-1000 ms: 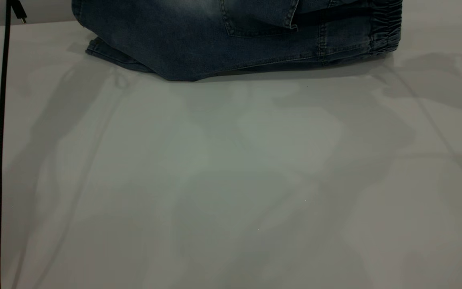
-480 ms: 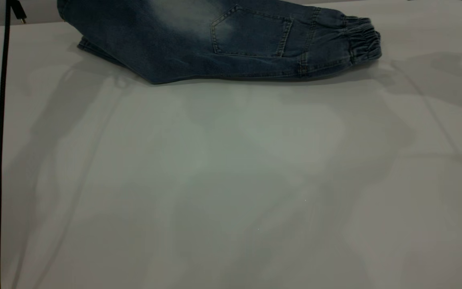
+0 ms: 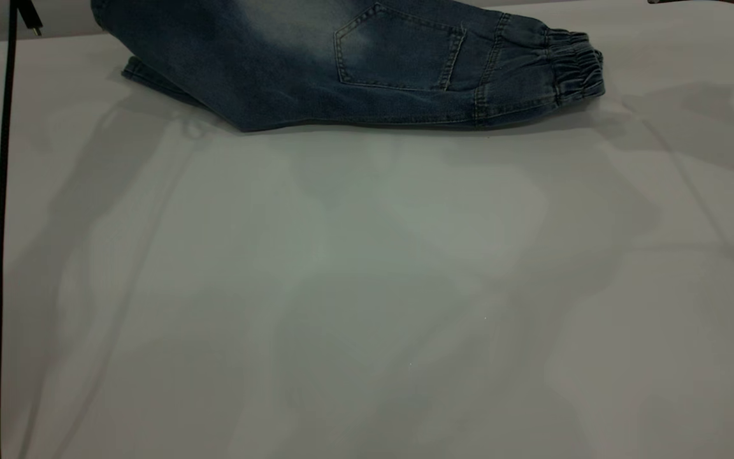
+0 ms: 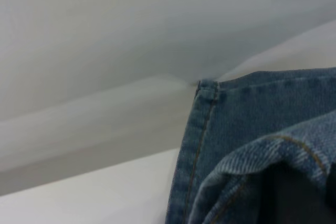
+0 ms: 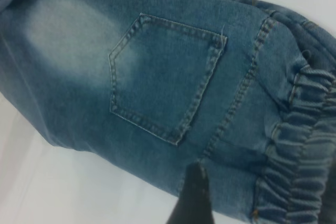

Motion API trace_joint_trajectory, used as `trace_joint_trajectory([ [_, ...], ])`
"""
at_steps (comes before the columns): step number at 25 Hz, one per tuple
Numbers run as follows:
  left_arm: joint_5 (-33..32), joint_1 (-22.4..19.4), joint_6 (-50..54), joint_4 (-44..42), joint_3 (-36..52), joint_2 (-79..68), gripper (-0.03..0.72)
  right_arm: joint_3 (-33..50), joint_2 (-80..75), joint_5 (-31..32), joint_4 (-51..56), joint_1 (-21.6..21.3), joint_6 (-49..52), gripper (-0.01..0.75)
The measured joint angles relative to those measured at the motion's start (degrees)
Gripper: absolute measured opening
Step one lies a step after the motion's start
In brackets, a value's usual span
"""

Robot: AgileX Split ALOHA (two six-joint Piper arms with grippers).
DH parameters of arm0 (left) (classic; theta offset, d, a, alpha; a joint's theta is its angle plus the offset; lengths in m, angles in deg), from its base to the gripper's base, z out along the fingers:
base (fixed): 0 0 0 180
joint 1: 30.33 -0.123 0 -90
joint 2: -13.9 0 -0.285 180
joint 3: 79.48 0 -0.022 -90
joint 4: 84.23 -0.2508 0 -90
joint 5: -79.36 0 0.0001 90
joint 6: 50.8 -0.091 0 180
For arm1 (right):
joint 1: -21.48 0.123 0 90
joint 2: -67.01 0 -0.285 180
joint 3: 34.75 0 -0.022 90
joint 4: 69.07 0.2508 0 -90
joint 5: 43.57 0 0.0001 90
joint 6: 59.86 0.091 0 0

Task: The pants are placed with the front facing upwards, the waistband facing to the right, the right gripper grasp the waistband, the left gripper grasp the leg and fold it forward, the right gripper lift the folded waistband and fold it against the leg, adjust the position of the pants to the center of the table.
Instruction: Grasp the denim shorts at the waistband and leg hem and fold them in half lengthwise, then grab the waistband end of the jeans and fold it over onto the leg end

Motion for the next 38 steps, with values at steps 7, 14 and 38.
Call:
trace_joint_trajectory([
  [7, 0.24, 0.00, 0.00, 0.00, 0.00, -0.14, 0.342, 0.00, 0.00, 0.04, 0.00, 0.00, 0.00, 0.552],
  [14, 1.20, 0.00, 0.23, 0.36, 0.00, -0.14, 0.473, 0.00, 0.00, 0.27, -1.41, -0.12, 1.68, 0.552],
  [38, -12.05, 0.13, 0.07, 0.49, -0.06, -0.14, 0.480, -2.55, -12.56, 9.93, -6.98, -0.12, 15.21, 0.557],
])
